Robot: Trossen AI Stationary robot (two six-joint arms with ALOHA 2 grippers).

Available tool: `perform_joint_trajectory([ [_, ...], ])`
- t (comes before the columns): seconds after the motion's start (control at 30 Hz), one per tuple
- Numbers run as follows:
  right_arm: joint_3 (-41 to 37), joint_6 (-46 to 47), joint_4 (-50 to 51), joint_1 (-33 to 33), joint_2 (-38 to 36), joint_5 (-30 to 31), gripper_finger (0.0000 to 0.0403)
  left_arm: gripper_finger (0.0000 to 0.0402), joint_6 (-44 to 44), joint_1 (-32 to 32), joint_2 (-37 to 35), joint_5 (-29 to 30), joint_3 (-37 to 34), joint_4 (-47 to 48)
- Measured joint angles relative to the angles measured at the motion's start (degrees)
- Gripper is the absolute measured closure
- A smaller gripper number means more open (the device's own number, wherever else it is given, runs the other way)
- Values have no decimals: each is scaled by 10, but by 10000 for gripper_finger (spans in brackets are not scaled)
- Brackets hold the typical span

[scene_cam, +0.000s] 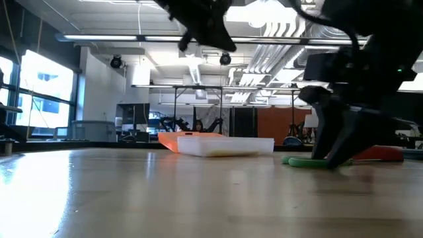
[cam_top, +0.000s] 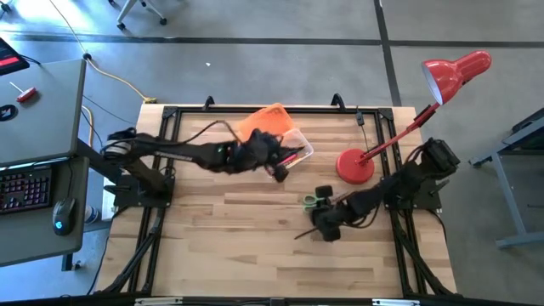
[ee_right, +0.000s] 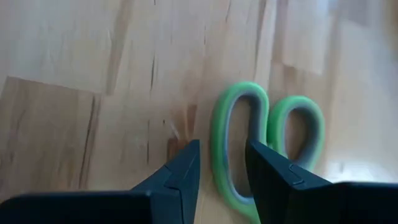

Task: Pick & place school supplies into a supply box
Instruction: Put the green scissors into the orange supply box

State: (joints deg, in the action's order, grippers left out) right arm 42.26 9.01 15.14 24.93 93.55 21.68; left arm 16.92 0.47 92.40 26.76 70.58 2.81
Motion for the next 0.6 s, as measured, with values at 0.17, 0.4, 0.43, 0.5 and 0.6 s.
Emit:
perform_joint_trajectory([
  [0.17, 0, -9, -4, -20, 3, -26, 295, 364, 17, -96, -21, 131, 0, 60],
  [0.4, 1, -81, -27, -37, 22, -40, 318, 375, 45, -229, -22, 343, 0, 71],
  [0.43, 1, -91, -31, -39, 25, -41, 330, 378, 44, -243, -23, 373, 0, 71],
  [0.5, 1, -107, -39, -44, 31, -54, 358, 381, 46, -269, -31, 425, -1, 71],
  [0.6, 2, -121, -43, -58, 31, -83, 393, 376, 43, -298, -40, 478, 0, 44],
])
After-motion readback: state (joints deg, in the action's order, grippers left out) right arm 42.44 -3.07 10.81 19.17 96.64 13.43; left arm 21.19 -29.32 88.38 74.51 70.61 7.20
